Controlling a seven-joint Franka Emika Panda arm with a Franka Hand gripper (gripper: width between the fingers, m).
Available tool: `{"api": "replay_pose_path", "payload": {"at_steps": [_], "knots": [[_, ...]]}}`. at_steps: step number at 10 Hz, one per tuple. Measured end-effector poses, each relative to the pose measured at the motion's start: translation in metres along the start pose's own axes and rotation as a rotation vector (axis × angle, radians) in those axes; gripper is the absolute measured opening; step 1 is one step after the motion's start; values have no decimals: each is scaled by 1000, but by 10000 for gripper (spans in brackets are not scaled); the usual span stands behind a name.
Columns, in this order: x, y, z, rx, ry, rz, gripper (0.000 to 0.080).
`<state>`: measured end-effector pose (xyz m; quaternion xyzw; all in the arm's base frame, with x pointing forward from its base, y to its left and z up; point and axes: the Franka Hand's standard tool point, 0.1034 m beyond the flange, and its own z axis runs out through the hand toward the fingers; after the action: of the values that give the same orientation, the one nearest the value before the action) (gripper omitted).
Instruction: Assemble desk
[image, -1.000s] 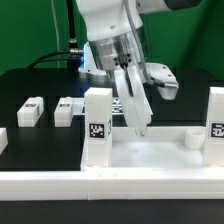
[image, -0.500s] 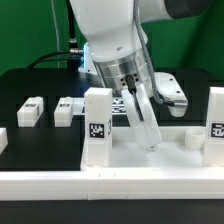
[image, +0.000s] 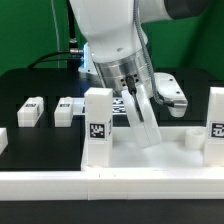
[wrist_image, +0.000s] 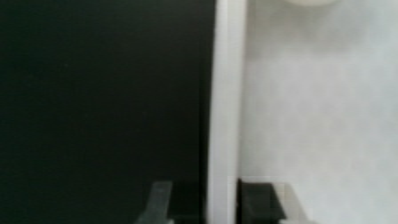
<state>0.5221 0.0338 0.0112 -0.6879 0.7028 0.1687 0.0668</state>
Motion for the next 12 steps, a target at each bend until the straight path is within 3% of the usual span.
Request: {"api": "replay_pose_path", "payload": {"at_steps": [7,8,11,12], "knots": [[1,1,-1,0,0,-16,82],[8,9,-7,0,-3,-149,82],[38,28,-16,53,73,-352,76],[44,31,-18,54,86,-444,64]]}}
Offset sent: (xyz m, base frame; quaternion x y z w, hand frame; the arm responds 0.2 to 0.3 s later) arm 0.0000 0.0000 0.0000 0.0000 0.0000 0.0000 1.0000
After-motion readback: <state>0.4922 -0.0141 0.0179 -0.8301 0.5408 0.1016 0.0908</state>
